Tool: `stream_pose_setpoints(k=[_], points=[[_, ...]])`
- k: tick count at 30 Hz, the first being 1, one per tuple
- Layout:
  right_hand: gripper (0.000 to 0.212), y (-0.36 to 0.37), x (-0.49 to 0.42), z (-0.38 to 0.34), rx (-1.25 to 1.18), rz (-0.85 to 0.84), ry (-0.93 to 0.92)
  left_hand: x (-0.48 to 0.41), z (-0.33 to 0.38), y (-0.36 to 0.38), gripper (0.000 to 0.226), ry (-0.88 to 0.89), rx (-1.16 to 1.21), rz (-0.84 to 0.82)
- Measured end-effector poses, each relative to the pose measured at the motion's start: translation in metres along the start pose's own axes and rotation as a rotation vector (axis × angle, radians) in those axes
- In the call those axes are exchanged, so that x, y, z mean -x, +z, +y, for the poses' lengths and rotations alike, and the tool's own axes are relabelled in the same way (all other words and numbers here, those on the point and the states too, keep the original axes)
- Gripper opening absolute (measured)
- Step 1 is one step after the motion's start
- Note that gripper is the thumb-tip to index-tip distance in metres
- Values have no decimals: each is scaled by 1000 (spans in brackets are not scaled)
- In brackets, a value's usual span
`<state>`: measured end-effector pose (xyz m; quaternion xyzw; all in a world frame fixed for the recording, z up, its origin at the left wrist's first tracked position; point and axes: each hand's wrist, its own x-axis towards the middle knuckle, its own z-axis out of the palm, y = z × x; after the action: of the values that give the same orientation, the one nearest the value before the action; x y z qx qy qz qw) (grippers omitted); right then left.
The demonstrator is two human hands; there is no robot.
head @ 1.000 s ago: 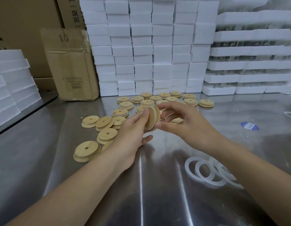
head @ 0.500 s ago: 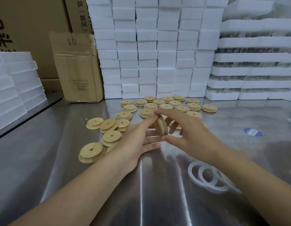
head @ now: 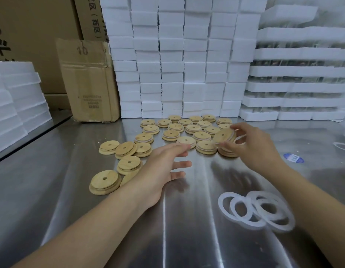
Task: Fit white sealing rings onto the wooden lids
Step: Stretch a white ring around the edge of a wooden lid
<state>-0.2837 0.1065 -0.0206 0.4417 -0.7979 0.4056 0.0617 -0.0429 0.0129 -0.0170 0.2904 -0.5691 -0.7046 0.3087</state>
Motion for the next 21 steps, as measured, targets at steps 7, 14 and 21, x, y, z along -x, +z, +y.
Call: stream_pose_setpoints(k=[7, 14, 21], points=[[59, 6, -3, 29, 72, -58, 129, 1, -1, 1, 17, 31, -119, -28], [75, 7, -3, 28, 229, -178, 200, 0, -1, 1, 15, 112, -305, -49], [78, 0, -3, 17, 213, -138, 219, -21, 29, -47, 20, 435, -603, 282]])
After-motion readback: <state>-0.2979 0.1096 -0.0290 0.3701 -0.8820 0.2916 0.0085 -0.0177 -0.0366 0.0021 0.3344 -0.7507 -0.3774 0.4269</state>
